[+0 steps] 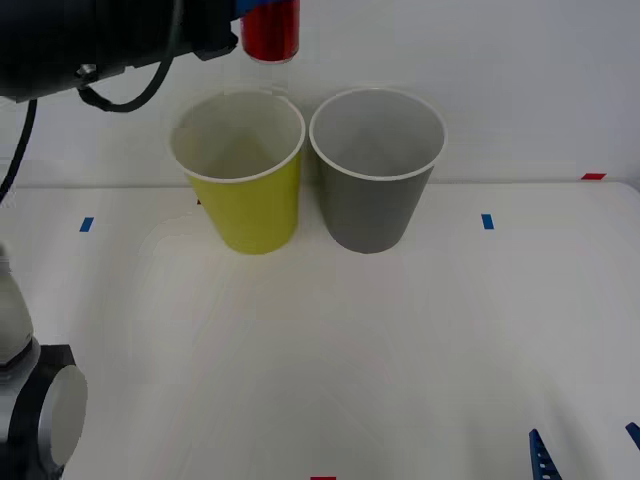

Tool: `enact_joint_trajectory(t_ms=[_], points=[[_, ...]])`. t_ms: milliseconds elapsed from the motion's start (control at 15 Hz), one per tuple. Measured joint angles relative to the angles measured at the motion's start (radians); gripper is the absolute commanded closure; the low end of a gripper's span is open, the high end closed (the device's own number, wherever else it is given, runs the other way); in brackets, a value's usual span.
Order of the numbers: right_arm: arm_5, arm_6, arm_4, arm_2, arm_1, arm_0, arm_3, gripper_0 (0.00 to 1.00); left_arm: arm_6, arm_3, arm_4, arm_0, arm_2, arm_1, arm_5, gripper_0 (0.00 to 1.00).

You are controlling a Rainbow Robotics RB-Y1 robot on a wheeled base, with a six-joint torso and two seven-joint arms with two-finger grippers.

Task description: Put cans in the gray bin and PET bottles in the light green bin.

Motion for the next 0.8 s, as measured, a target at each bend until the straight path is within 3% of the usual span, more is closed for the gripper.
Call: enact_joint_trajectory(t_ms=[467, 800], points=[[0.000, 0.000, 0.000, 0.000, 0.000, 0.000, 0.000, 0.00, -0.025, 0.253, -0.033, -0.079, -0.165, -0.001, -0.264, 1.00], [0.000, 0.000, 0.000, 0.000, 0.000, 0.000, 0.000, 0.00, -0.046, 0.386, -0.073, -0.082, -0.311, -0.001, -0.521, 1.00]])
